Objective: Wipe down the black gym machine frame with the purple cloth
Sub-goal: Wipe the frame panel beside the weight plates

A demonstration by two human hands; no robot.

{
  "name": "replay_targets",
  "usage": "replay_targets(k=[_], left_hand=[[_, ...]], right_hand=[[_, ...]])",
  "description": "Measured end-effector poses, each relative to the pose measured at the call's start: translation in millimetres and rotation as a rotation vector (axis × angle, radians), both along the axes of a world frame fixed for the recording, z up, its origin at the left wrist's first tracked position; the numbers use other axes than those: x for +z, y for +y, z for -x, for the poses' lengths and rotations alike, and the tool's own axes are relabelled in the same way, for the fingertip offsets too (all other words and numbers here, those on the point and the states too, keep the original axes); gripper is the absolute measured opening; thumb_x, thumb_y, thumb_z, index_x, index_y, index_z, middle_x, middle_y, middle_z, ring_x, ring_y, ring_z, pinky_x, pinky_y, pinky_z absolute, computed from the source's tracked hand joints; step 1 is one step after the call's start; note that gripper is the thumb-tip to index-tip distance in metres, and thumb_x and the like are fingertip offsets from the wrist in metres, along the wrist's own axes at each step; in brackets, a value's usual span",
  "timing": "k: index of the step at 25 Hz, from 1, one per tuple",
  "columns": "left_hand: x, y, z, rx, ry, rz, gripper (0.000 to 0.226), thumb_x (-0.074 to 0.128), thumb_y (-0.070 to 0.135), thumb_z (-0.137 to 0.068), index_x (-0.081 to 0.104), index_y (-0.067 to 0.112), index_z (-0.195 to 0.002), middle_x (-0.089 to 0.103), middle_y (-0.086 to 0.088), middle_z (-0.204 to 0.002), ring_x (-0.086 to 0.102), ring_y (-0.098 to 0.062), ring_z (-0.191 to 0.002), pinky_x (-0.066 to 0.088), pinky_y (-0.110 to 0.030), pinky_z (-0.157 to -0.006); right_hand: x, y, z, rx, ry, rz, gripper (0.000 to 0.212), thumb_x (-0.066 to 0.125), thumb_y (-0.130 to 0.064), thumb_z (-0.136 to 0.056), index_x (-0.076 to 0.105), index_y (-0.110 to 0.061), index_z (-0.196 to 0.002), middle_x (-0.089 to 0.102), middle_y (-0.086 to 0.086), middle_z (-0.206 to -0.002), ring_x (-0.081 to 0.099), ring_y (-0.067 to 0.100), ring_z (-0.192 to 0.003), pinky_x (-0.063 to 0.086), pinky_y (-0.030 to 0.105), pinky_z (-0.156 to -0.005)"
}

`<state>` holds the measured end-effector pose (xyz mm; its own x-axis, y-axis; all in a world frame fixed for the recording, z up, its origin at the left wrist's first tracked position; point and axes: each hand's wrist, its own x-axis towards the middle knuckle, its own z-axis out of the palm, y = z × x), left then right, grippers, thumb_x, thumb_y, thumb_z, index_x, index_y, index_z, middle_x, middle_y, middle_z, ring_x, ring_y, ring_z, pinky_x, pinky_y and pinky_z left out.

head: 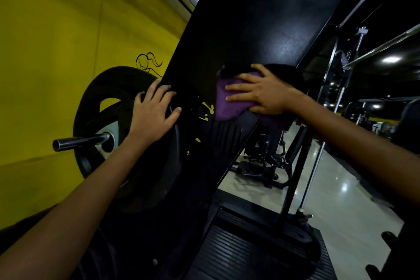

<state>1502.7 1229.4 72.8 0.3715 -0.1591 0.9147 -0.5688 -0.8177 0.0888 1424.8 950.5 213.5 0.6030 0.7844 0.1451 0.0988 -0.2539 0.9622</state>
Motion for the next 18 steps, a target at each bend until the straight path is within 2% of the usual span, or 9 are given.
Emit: replay_targets(k=[1, 3, 5, 8, 10, 12, 14, 16, 18], left_hand=[[-3, -2, 0, 0.018, -0.003, -0.011, 0.069, 0.028, 0.057, -0.086, 0.055, 0.010, -0.128, 0.047, -0.009, -0.141, 0.023, -0.025, -0.143, 0.027, -0.055, -0.104], [-9, -4, 2, 0.060, -0.005, -0.047, 0.078, 0.034, 0.066, -0.079, 0.053, 0.010, -0.129, 0.044, -0.010, -0.143, 0.021, -0.027, -0.143, 0.026, -0.059, -0.104], [-10, -5, 3, 0.090, -0.003, -0.077, 0.087, 0.037, 0.074, -0.072, 0.052, 0.011, -0.130, 0.042, -0.010, -0.145, 0.020, -0.029, -0.144, 0.024, -0.061, -0.104], [-12, -4, 6, 0.094, -0.003, -0.079, 0.090, 0.037, 0.075, -0.070, 0.051, 0.011, -0.131, 0.040, -0.011, -0.146, 0.020, -0.031, -0.143, 0.023, -0.061, -0.105], [-14, -2, 7, 0.091, 0.005, -0.073, 0.090, 0.036, 0.076, -0.072, 0.049, 0.013, -0.135, 0.038, -0.010, -0.148, 0.019, -0.033, -0.143, 0.021, -0.060, -0.108], [-18, -1, 9, 0.092, 0.020, -0.067, 0.090, 0.034, 0.076, -0.073, 0.046, 0.015, -0.137, 0.034, -0.008, -0.151, 0.019, -0.035, -0.143, 0.018, -0.059, -0.110], [-20, -3, 11, 0.119, 0.040, -0.058, 0.091, 0.032, 0.076, -0.074, 0.044, 0.015, -0.140, 0.029, -0.008, -0.154, 0.018, -0.036, -0.143, 0.015, -0.059, -0.111], [-22, -8, 15, 0.176, 0.066, -0.067, 0.096, 0.037, 0.078, -0.072, 0.038, 0.015, -0.144, 0.021, -0.008, -0.157, 0.015, -0.039, -0.143, 0.009, -0.060, -0.112], [-26, -15, 19, 0.219, 0.093, -0.083, 0.102, 0.050, 0.079, -0.070, 0.031, 0.017, -0.148, 0.009, -0.009, -0.160, 0.013, -0.041, -0.143, 0.002, -0.062, -0.111]], right_hand=[[-2, 4, -5, -0.027, -0.051, -0.065, 0.058, 0.041, -0.043, -0.072, 0.063, -0.026, -0.123, 0.059, 0.004, -0.131, 0.057, 0.036, -0.117, 0.031, 0.069, -0.093], [-29, 25, -10, -0.146, -0.069, -0.188, 0.056, 0.060, -0.042, -0.068, 0.064, -0.026, -0.122, 0.059, 0.005, -0.131, 0.057, 0.037, -0.117, 0.033, 0.070, -0.091], [-63, 41, -20, -0.216, -0.027, -0.202, 0.062, 0.072, -0.042, -0.060, 0.065, -0.029, -0.120, 0.060, 0.003, -0.130, 0.060, 0.035, -0.114, 0.037, 0.069, -0.089], [-95, 44, -20, -0.173, 0.028, -0.046, 0.055, 0.062, -0.042, -0.066, 0.066, -0.030, -0.119, 0.062, 0.001, -0.127, 0.061, 0.032, -0.113, 0.033, 0.069, -0.091], [-99, 30, -11, -0.055, 0.129, 0.096, 0.063, 0.077, -0.038, -0.060, 0.065, -0.028, -0.121, 0.061, 0.002, -0.129, 0.060, 0.034, -0.115, 0.023, 0.067, -0.095], [-87, 16, 2, 0.012, 0.232, 0.129, 0.074, 0.087, -0.036, -0.052, 0.064, -0.027, -0.122, 0.060, 0.002, -0.130, 0.058, 0.033, -0.116, 0.019, 0.065, -0.096], [-65, 5, 6, -0.010, 0.156, 0.056, 0.073, 0.086, -0.035, -0.053, 0.064, -0.026, -0.122, 0.061, 0.003, -0.129, 0.059, 0.035, -0.116, 0.019, 0.067, -0.095], [-45, 4, 4, -0.049, 0.005, -0.053, 0.059, 0.071, -0.039, -0.067, 0.063, -0.025, -0.124, 0.059, 0.004, -0.131, 0.057, 0.035, -0.117, 0.023, 0.070, -0.096], [-56, 19, -2, -0.127, -0.049, -0.173, 0.056, 0.059, -0.043, -0.073, 0.060, -0.027, -0.127, 0.056, 0.003, -0.135, 0.053, 0.035, -0.122, 0.027, 0.070, -0.097]])
